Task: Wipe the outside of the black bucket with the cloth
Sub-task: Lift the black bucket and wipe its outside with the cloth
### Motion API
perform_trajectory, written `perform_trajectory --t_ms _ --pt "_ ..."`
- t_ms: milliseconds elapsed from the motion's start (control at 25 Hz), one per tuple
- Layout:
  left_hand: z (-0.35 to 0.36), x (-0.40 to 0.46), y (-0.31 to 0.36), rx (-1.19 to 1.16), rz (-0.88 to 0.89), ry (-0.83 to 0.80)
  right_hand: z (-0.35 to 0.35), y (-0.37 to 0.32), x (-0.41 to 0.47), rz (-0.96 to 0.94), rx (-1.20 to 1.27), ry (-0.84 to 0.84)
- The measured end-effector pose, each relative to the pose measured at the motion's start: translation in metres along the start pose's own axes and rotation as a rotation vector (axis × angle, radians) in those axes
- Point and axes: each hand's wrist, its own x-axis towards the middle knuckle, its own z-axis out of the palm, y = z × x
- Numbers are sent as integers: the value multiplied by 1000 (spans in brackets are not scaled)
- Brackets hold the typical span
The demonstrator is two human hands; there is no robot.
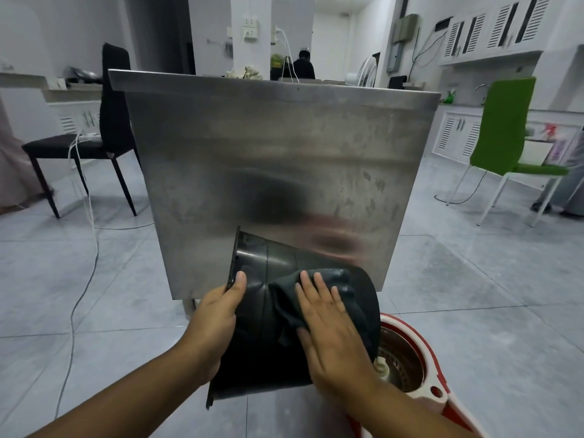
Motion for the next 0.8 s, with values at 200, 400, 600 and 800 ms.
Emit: perform_trajectory --t_ms 200,400,600,800 --pt "5 -5 0 79 172 -130 -24 16 27 323 245 32" --pt "10 -12 -10 92 215 -237 -36 62 29 676 283 64" --pt "-7 -4 -16 243 446 -370 -52 74 30 1000 647 314" --pt "-13 -3 8 361 563 -372 -40 67 24 1327 1060 323"
